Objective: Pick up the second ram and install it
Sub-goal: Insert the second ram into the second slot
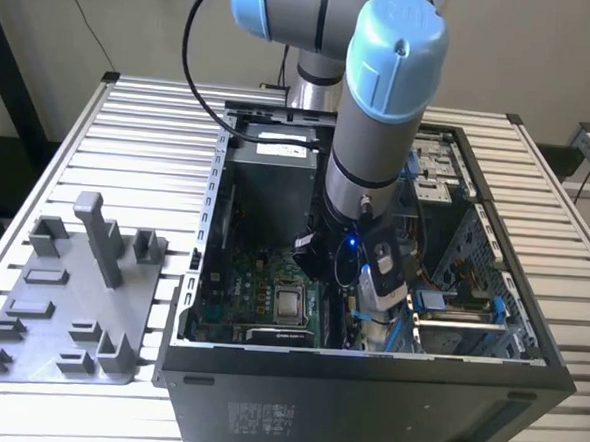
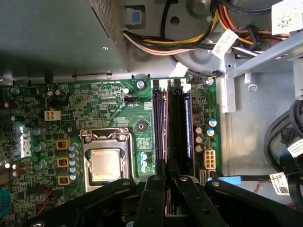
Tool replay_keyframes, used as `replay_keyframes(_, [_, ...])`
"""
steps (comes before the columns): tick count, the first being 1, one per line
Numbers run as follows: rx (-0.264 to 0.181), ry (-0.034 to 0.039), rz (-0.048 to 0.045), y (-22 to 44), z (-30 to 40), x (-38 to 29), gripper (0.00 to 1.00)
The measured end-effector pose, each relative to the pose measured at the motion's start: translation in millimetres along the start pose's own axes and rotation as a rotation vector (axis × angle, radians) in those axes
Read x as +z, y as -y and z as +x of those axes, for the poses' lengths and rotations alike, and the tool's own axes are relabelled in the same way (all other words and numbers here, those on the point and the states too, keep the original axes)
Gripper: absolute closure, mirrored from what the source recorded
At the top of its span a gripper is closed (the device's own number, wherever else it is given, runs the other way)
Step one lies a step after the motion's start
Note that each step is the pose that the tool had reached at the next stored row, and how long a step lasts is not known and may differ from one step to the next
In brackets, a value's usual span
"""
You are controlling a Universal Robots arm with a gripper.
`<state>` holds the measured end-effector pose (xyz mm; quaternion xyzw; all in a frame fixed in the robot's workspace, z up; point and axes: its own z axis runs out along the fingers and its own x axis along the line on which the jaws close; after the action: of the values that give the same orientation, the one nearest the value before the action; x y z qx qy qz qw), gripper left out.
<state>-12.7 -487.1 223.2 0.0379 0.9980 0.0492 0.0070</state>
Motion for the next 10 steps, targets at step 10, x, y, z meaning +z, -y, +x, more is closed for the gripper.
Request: replay_keyframes(10, [-0.006,-0.0008,0.0002,1.5,-1.4,-2.9,0.86])
